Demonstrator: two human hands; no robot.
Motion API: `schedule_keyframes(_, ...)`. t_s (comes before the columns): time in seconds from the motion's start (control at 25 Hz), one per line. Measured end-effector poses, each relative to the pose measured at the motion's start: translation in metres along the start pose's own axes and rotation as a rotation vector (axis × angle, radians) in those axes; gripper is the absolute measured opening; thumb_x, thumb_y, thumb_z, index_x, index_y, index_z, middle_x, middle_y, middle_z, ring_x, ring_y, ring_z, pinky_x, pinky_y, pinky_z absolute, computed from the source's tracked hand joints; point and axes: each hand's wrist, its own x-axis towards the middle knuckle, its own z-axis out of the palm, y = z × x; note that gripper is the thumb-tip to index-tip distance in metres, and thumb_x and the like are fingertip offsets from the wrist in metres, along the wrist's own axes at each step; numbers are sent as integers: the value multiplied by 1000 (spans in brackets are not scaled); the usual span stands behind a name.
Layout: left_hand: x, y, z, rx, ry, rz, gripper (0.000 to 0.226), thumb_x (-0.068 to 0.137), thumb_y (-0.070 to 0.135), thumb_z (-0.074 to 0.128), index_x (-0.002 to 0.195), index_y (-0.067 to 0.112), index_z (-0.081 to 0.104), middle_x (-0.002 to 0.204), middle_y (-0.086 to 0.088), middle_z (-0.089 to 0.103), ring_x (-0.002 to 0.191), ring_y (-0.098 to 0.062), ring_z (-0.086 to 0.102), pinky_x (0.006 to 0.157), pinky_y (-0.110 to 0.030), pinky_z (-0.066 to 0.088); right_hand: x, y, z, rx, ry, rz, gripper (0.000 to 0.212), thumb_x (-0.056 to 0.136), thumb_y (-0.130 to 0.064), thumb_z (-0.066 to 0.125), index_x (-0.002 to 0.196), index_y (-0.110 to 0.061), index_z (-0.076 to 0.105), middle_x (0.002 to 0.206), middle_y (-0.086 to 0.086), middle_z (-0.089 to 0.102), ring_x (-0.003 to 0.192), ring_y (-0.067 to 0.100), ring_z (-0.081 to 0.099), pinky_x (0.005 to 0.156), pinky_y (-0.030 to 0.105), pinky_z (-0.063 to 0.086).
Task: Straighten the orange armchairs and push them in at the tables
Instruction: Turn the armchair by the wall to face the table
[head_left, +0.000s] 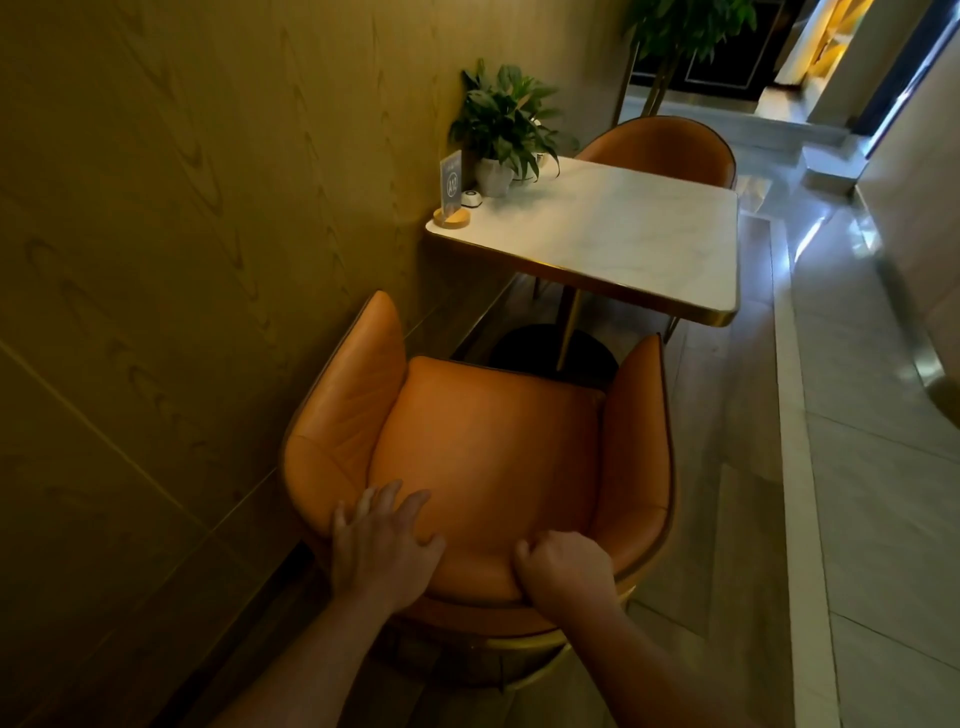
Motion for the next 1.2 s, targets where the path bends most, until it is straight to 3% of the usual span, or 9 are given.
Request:
schedule_keyframes(0.08, -1, -4, -1, -37, 5, 11, 62, 85, 66, 40, 145, 47, 38, 159, 9, 31, 147, -17, 21, 120, -51, 12, -7, -5, 0, -16, -7, -8, 40, 99, -33, 33, 62, -19, 38, 62, -3, 44, 59, 19, 49, 57, 33, 49)
schedule_keyframes(0.2, 0, -8, -3, -71, -1, 49, 60, 85, 63, 43, 142, 47, 42, 157, 11, 32, 145, -14, 23, 119, -45, 16, -8, -6, -2, -60, 10, 48, 45, 97, -39, 32, 60, -18, 44, 60, -4, 49, 52, 12, 45, 49, 29, 37)
schedule_keyframes(0.36, 11, -20, -8, -148, 9, 82, 59, 81, 60, 44, 139, 46, 47, 155, 12, 35, 144, -14, 25, 113, -42, 23, -9, -23, -1, -127, -1, -22, 39, 98, -38, 29, 73, -17, 51, 83, 1, 64, 78, 25, 63, 60, 32, 42)
schedule_keyframes(0.6, 59, -41, -8, -65, -58, 95, 59, 88, 61, 48, 145, 50, 35, 160, 10, 26, 146, -16, 19, 118, -43, 12, 18, -37, 13, -64, 99, 71, 47, 91, -54, 27, 66, -21, 49, 65, -6, 49, 66, 15, 54, 56, 30, 42)
schedule_keyframes(0.68, 68, -43, -8, -28, -69, 95, 59, 87, 63, 45, 145, 50, 36, 160, 10, 27, 147, -15, 19, 120, -44, 7, 26, -37, 14, 11, 126, 55, 42, 88, -55, 26, 76, -26, 53, 77, -8, 52, 84, 16, 56, 66, 33, 46)
schedule_keyframes(0.76, 76, -45, -9, 19, -81, 91, 60, 86, 65, 43, 144, 50, 37, 160, 9, 29, 148, -16, 18, 121, -48, 2, 34, -36, 18, 7, 110, 29, 46, 88, -56, 26, 101, -29, 61, 113, -6, 60, 118, 20, 50, 91, 38, 45)
schedule_keyframes(0.84, 82, -43, -10, 55, -83, 79, 61, 87, 67, 42, 145, 50, 36, 160, 9, 28, 149, -17, 16, 120, -54, 0, 38, -37, 20, -17, 134, -1, 60, 90, -56, 25, 131, -26, 56, 150, -1, 43, 143, 24, 28, 115, 43, 27)
schedule_keyframes(0.88, 84, -43, -11, 66, -77, 72, 61, 86, 68, 42, 145, 50, 36, 161, 9, 28, 149, -18, 16, 119, -56, 0, 39, -37, 19, -6, 165, -7, 63, 90, -57, 24, 138, -26, 51, 156, -1, 35, 146, 24, 20, 118, 45, 21)
schedule_keyframes(1.2, 113, -43, -17, 67, -76, 81, 60, 90, 66, 42, 147, 49, 34, 162, 8, 26, 150, -19, 14, 120, -55, 1, 63, -43, 18, 72, 215, 15, 70, 89, -63, 21, 151, -32, 31, 161, -6, 26, 149, 20, 12, 119, 44, 18)
